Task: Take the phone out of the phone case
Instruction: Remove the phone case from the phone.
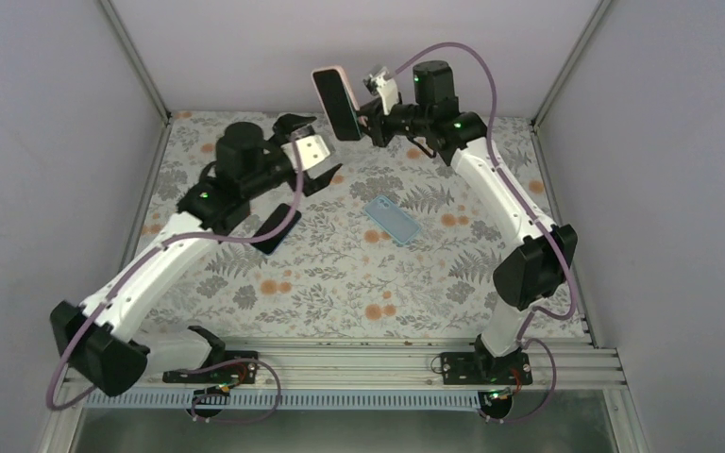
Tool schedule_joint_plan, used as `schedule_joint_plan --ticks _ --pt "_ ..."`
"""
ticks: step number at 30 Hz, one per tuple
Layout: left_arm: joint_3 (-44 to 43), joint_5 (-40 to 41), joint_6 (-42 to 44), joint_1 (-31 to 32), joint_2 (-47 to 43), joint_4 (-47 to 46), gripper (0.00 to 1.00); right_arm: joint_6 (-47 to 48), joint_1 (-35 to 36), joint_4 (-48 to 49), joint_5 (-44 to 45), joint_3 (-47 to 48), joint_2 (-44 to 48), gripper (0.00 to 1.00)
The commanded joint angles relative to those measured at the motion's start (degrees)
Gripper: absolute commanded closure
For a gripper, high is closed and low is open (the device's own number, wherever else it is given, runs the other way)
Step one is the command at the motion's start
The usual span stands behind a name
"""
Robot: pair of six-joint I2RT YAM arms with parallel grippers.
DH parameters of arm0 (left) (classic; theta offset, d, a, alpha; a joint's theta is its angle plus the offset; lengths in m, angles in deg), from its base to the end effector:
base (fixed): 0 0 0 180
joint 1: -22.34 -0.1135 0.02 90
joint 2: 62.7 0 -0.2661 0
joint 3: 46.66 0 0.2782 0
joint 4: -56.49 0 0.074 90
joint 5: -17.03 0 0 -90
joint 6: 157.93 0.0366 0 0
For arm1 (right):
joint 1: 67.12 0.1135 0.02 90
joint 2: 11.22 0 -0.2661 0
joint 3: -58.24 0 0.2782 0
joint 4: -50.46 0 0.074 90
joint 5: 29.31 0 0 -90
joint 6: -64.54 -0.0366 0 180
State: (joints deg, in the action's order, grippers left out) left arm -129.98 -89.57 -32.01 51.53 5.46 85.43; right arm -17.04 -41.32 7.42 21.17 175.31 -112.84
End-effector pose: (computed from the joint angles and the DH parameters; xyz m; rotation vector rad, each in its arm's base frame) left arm 0.2528 -0.1532 0.4073 1.1377 1.4008 -0.1786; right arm 0.3791 0.2091 0.4009 -1.0048 1.7842 0.8936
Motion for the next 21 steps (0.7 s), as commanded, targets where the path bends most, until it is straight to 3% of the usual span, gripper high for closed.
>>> schedule_joint_plan --ticks 1,4,13,21 --pt "2.3 14.44 -3.32 4.48 4.59 -19.39 0.0 -7.44 0.17 6.68 6.11 4.93 -0.63 0.97" --pt "0.92 17.32 -5.49 4.77 8.56 -24.66 0.0 -8.07 0.45 7.55 7.77 5.08 -0.18 0.97" --pt "-4.64 15.62 -9.06 5.44 17.15 -30.42 0.0 -7.73 0.56 8.06 9.25 3.66 2.29 0.97" --pt "-8.72 17.54 -10.91 5.79 20.89 -30.41 0.0 -7.69 0.56 8.81 9.01 1.96 3.18 0.97"
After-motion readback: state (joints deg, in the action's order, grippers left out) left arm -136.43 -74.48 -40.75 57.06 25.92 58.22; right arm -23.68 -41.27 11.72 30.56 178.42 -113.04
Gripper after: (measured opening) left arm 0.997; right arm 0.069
